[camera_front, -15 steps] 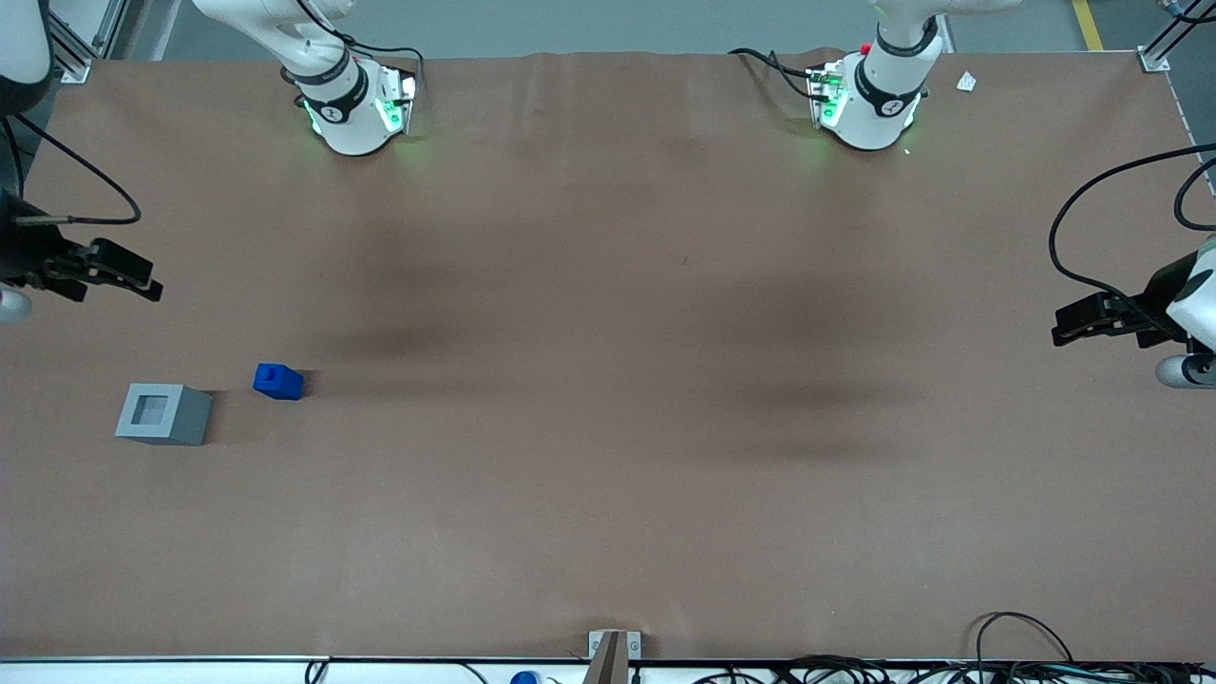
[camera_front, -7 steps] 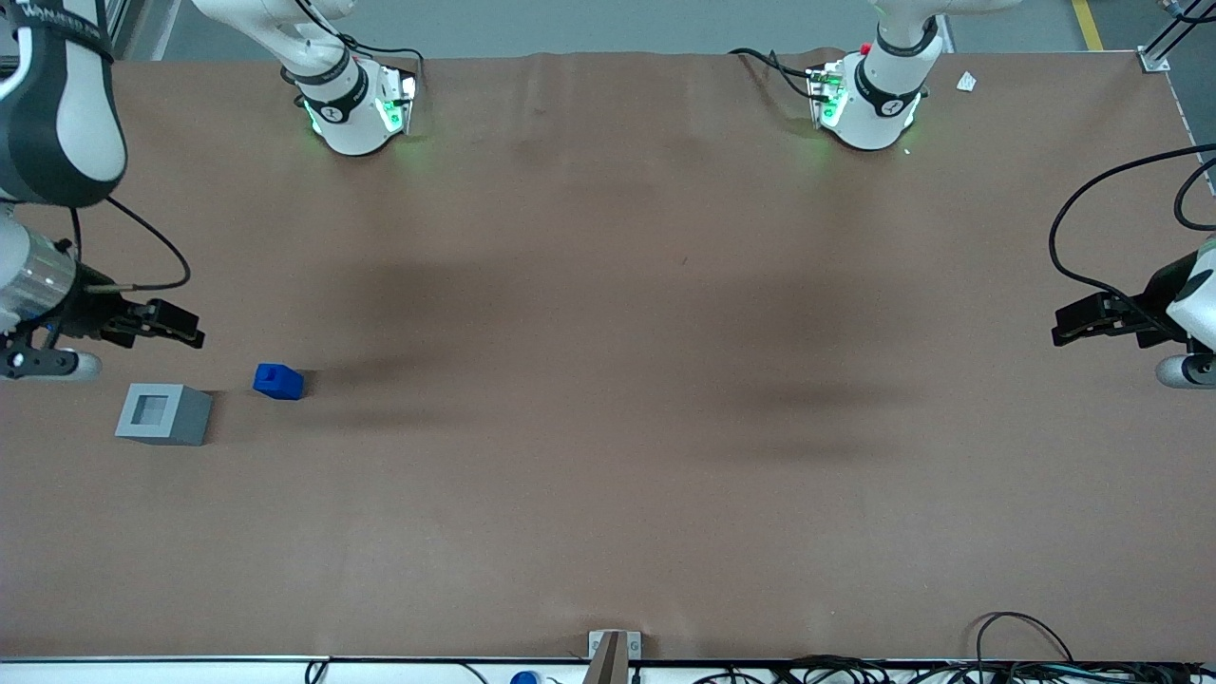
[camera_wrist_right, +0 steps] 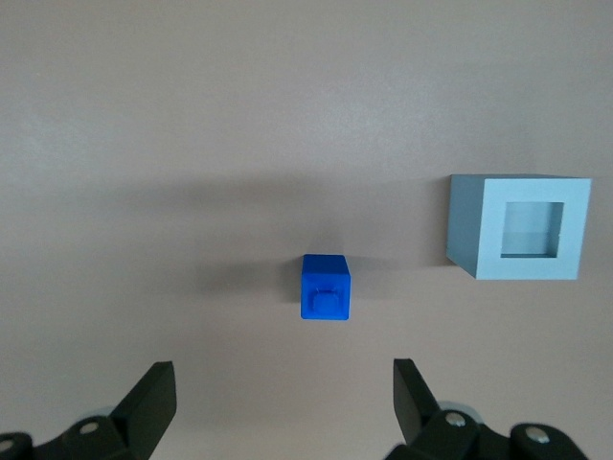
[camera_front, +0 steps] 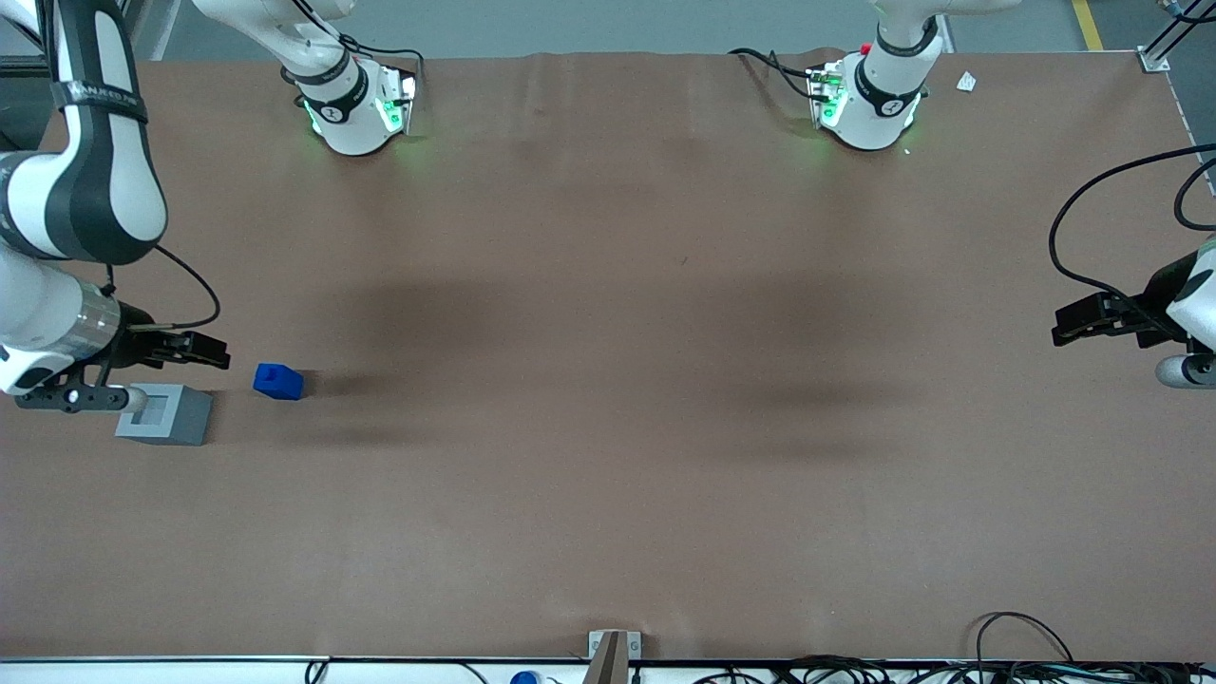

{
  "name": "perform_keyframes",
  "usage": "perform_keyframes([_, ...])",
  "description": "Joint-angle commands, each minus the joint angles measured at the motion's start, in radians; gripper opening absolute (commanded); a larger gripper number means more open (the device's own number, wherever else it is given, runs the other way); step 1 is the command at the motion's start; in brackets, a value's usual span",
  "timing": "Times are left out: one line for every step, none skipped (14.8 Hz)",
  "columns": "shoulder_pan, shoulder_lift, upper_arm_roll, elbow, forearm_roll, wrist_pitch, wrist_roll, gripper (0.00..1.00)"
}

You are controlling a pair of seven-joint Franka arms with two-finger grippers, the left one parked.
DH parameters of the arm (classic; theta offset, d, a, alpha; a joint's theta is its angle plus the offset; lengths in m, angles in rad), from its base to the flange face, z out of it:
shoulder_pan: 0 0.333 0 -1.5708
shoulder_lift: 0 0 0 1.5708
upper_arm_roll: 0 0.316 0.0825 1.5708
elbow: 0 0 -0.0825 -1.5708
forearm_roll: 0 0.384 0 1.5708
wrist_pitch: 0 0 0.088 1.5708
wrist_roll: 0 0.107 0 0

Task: Insert blue part into gray base with right arm
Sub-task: 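Lower the right gripper around the blue block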

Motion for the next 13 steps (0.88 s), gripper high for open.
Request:
perform_keyframes([0.001, 0.024, 0.004, -0.007, -0.015, 0.016, 0.001, 1.0])
perform_keyframes([0.001, 0.028, 0.004, -0.009, -0.015, 0.017, 0.001, 1.0])
perform_keyframes([-0.002, 0.04, 0.004, -0.007, -0.015, 0.019, 0.001, 1.0])
perform_keyframes([-0.002, 0.043, 0.004, -0.009, -0.015, 0.026, 0.003, 1.0])
perform_keyframes([-0.002, 0.047, 0.004, -0.014, -0.014, 0.036, 0.003, 1.0])
perform_keyframes([-0.002, 0.049, 0.004, -0.023, -0.014, 0.043, 0.004, 1.0])
perform_keyframes([-0.002, 0.051, 0.004, -0.032, -0.014, 0.06, 0.006, 1.0])
perform_keyframes([-0.002, 0.051, 0.004, -0.052, -0.014, 0.085, 0.006, 1.0])
perform_keyframes([-0.004, 0.051, 0.004, -0.069, -0.014, 0.111, 0.006, 1.0])
perform_keyframes([-0.005, 0.051, 0.004, -0.085, -0.014, 0.131, 0.006, 1.0])
perform_keyframes([-0.005, 0.052, 0.004, -0.096, -0.014, 0.145, 0.006, 1.0])
perform_keyframes([-0.007, 0.06, 0.004, -0.098, -0.014, 0.149, 0.006, 1.0])
perform_keyframes([-0.008, 0.066, 0.004, -0.098, -0.014, 0.152, 0.007, 1.0])
